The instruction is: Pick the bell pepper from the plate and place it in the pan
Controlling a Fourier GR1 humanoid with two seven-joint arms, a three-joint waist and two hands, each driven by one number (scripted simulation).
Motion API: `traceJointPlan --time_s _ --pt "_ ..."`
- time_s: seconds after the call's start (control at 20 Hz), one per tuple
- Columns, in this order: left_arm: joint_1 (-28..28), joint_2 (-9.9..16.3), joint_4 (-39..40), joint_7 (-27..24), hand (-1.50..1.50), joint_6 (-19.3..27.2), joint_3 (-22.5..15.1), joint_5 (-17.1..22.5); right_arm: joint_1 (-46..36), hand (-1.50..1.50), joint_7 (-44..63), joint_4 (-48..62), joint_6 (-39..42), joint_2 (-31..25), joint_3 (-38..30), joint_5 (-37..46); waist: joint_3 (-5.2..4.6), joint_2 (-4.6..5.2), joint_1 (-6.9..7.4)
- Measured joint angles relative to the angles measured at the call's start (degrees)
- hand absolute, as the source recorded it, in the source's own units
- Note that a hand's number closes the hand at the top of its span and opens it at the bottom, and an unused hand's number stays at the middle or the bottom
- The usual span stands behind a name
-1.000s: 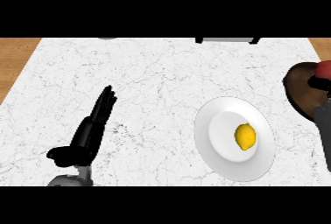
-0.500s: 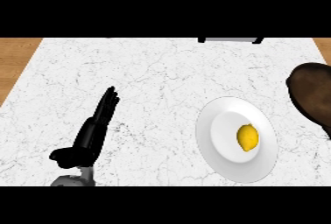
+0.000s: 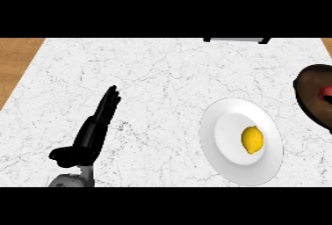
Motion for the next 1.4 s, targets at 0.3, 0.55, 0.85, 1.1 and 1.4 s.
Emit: traceJointPlan --time_s 0.3,0.55,0.85,1.1,1.4 --pt "-0.5 -0.4 0.3 -0.2 0.0 0.4 0.0 -0.4 0.1 -1.5 -9.7 -1.8 -2.1 1.2 -5.2 -6.0 0.07 -0.02 -0.12" --pt "0.6 -0.8 0.7 -1.1 0.0 1.0 0.0 -0.8 0.7 -1.5 -18.2 -3.6 -1.4 0.7 -11.1 -13.0 -0.05 -0.42 -0.91" --pt "0.7 -0.9 0.8 -0.2 0.0 1.1 0.4 -0.6 3.9 -1.5 -27.1 -3.6 7.4 -0.5 -17.4 -21.9 -0.23 -1.01 -2.13" --pt "1.3 0.0 0.4 0.0 0.0 0.7 1.6 -0.2 8.6 -1.5 -33.2 -3.5 18.7 -0.6 -19.4 -27.2 -0.36 -1.43 -2.89" --pt "0.6 -0.5 1.6 -0.2 0.0 1.1 2.3 -0.6 13.9 -1.5 -37.4 -6.8 26.0 1.9 -16.9 -30.9 -0.5 -1.74 -3.51"
